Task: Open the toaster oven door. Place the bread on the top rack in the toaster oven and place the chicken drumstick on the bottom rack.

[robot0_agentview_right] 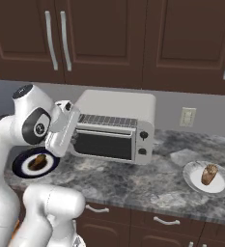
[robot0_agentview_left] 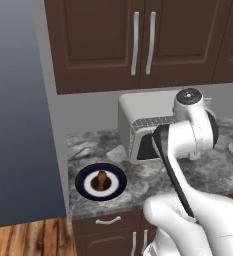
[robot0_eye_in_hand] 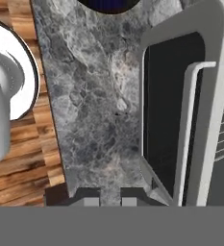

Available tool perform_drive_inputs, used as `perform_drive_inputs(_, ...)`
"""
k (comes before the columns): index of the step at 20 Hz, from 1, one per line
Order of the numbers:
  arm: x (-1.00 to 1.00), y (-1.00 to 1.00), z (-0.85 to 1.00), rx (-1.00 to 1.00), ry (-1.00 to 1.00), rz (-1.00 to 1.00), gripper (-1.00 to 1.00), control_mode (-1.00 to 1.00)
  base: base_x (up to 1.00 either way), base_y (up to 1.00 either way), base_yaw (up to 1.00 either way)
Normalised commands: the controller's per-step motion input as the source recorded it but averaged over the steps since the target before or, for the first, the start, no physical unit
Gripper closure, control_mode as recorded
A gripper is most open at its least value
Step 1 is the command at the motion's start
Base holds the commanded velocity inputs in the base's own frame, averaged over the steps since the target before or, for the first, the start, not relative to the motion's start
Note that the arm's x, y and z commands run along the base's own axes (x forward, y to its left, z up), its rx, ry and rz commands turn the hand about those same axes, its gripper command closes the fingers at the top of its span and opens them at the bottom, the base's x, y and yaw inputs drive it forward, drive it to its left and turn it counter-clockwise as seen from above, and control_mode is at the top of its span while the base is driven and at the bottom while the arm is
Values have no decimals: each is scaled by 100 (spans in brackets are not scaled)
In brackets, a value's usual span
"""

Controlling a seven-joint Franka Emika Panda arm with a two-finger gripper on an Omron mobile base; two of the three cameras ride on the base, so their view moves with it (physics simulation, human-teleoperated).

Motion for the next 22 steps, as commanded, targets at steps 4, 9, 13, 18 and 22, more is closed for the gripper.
perform_drive_inputs(4, 63, 0, 100, 0, 20, 12, -100, -100, 0, 0, 0)
perform_drive_inputs(9, 71, -10, 26, 0, 32, 44, -100, -100, 0, 0, 0)
perform_drive_inputs(13, 40, -8, -83, -4, 38, 66, -100, -100, 0, 0, 0)
perform_drive_inputs(18, 60, -27, -73, -2, 17, 67, -100, -100, 0, 0, 0)
perform_drive_inputs(22, 97, -36, -26, 4, -1, 55, -100, -100, 0, 0, 0)
